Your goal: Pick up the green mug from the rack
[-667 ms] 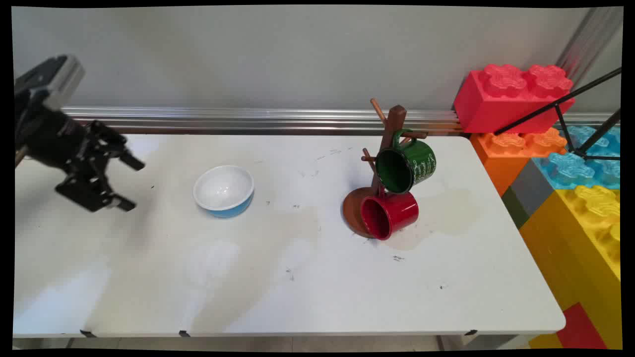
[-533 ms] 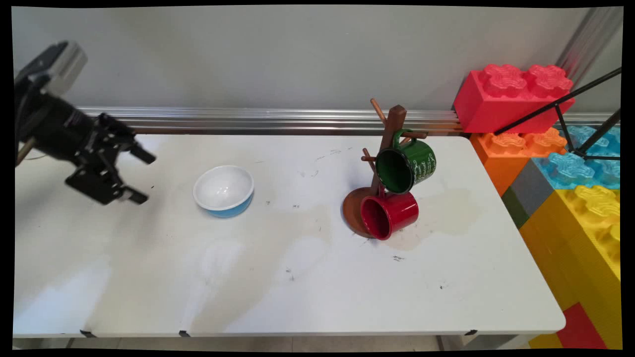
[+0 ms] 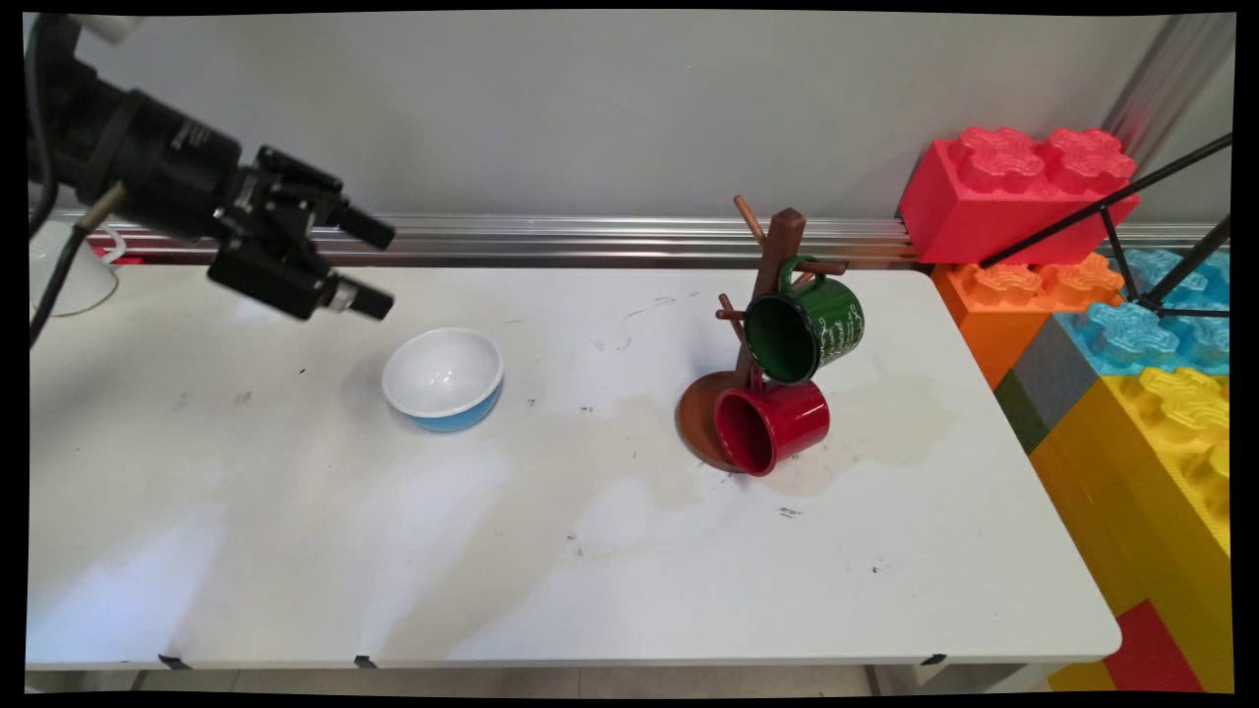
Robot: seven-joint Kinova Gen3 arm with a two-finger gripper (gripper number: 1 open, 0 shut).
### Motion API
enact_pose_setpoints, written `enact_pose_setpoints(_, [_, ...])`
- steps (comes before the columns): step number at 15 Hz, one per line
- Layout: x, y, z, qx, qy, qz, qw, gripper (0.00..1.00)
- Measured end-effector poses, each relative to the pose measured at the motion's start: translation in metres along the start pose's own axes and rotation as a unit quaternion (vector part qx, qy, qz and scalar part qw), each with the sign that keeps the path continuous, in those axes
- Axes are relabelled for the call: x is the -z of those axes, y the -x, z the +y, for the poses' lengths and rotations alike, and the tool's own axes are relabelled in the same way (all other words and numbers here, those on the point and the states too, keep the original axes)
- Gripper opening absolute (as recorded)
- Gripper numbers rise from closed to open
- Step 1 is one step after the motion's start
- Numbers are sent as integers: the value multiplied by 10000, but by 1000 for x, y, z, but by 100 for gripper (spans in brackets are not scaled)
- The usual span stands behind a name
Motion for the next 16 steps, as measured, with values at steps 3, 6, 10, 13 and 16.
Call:
enact_pose_setpoints(3, [-4, -10, 3, 57, 15, 294, 9996, 100])
enact_pose_setpoints(6, [-13, -19, 8, 4, 52, 437, 9990, 100])
enact_pose_setpoints(10, [-37, -30, 24, 25, 35, 512, 9987, 100])
enact_pose_setpoints(13, [-61, -37, 35, 166, -72, 518, 9985, 100])
enact_pose_setpoints(16, [-88, -46, 46, 337, -179, 524, 9979, 100])
